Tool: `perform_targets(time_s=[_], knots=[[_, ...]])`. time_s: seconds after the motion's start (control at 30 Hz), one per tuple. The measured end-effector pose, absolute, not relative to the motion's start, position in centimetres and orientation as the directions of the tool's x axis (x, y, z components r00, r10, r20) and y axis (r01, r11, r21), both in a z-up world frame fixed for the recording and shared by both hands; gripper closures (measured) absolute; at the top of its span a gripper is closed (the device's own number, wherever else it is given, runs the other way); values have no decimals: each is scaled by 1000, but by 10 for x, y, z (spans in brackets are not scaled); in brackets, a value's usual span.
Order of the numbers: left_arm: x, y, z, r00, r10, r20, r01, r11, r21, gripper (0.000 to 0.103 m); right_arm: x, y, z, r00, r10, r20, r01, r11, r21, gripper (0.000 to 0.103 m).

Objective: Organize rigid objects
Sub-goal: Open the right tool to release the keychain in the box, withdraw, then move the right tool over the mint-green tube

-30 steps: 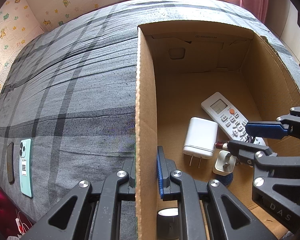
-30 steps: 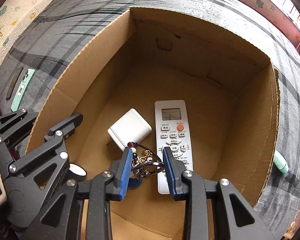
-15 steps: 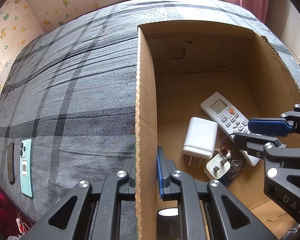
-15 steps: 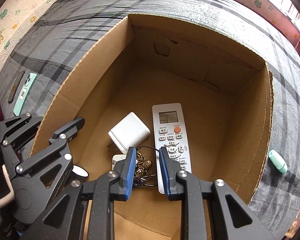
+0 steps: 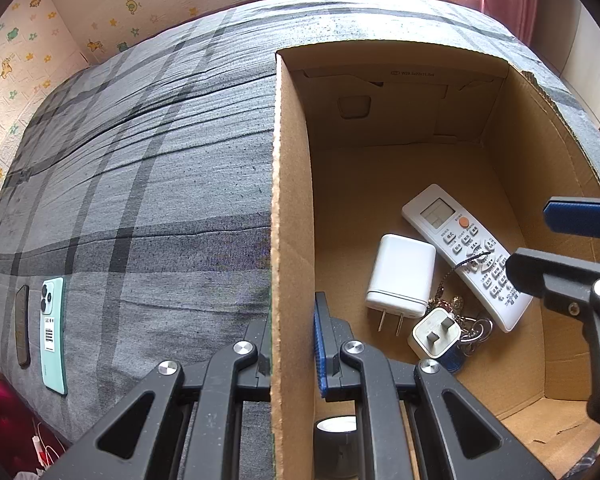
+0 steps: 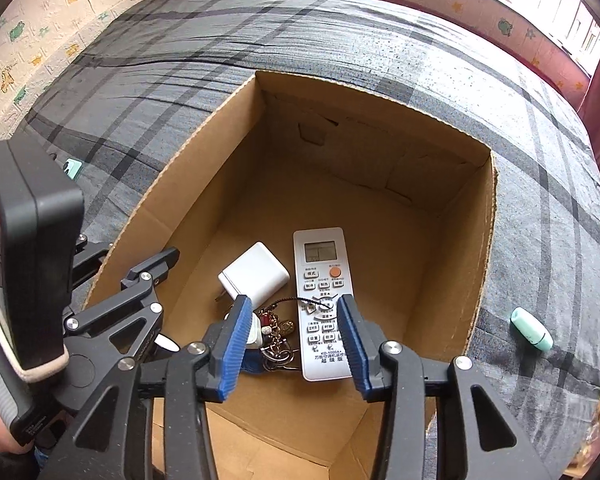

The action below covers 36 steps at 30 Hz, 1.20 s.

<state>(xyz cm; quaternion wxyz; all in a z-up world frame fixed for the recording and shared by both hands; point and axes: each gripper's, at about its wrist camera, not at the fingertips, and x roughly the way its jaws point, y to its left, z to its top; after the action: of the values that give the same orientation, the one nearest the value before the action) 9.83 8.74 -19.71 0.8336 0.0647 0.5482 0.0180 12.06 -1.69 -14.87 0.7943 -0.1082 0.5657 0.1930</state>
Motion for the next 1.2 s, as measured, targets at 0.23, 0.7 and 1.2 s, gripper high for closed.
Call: perform_targets(time_s=[0.23, 0.7, 1.2], knots=[[99, 88, -198, 397, 103, -912, 38, 991, 128, 89, 119, -33, -125, 338, 191, -921, -410, 911, 38, 27], [98, 89, -198, 398, 102, -912, 38, 991, 127, 89, 136, -104, -98, 426, 129, -896, -268, 963, 12, 1], [98, 87, -198, 398, 109, -911, 42, 990, 137, 89, 164, -223, -121, 409, 14, -913, -3, 1000, 14, 0]])
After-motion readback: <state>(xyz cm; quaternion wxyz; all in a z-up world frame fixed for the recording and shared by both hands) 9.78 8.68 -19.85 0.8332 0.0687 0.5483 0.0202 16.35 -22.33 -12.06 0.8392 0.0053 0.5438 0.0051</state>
